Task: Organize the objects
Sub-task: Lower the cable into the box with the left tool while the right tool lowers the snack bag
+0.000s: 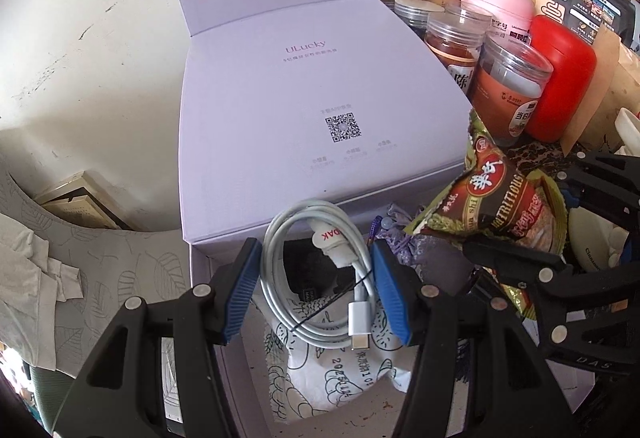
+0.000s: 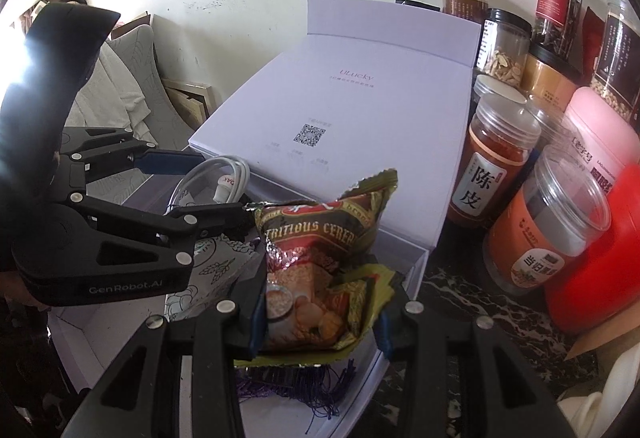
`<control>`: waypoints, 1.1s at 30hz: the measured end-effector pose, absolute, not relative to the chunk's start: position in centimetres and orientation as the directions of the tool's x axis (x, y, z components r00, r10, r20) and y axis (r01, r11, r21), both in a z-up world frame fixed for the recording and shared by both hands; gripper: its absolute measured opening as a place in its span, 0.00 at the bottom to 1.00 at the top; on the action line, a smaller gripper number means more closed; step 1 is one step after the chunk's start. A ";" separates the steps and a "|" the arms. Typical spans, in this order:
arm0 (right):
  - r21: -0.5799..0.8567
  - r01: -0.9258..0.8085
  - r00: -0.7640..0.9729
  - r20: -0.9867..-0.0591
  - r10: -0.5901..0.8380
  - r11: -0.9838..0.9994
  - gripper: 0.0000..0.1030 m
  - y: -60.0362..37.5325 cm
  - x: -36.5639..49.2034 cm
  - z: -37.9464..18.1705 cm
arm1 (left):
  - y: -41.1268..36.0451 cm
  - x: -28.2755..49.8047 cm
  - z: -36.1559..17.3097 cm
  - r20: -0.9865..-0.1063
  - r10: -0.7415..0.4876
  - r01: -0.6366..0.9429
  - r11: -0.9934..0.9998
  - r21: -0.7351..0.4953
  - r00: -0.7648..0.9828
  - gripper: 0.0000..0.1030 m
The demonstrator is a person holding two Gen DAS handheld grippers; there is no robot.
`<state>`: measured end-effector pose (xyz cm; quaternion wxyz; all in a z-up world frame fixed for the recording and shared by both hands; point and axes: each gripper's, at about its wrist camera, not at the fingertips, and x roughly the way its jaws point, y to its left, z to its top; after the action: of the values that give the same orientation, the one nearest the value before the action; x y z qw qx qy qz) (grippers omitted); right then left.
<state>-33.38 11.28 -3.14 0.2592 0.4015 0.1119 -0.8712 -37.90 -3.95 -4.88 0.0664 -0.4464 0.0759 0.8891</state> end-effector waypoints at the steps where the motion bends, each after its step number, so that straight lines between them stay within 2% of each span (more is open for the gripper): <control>1: 0.013 0.542 -0.541 -0.759 -0.361 -0.841 0.41 11.2 -33.4 -3.3 | -3.9 -37.9 -5.0 -0.804 0.049 -0.185 -0.980 0.077 -0.593 0.53; 15: -0.008 0.525 -0.552 -0.764 -0.334 -0.851 0.43 11.2 -33.6 -3.6 | -4.1 -38.6 -6.5 -0.841 0.038 -0.167 -0.984 0.063 -0.540 0.54; 19: -0.011 0.523 -0.550 -0.768 -0.328 -0.853 0.44 11.2 -33.7 -3.6 | -4.3 -38.9 -6.6 -0.848 0.030 -0.153 -0.986 0.060 -0.530 0.60; 22: -0.018 0.523 -0.549 -0.772 -0.321 -0.852 0.50 11.1 -33.6 -3.6 | -4.5 -38.7 -6.6 -0.848 0.004 -0.125 -0.989 0.074 -0.530 0.66; 33: -0.042 0.519 -0.573 -0.759 -0.311 -0.854 0.52 11.1 -32.8 -2.2 | -4.6 -37.1 -4.6 -0.828 -0.011 -0.105 -0.991 0.084 -0.561 0.67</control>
<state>-32.80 11.08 -2.16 0.2365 0.3972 0.1312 -0.8770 -37.13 -4.58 -4.56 0.0269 -0.4677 0.0620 0.8813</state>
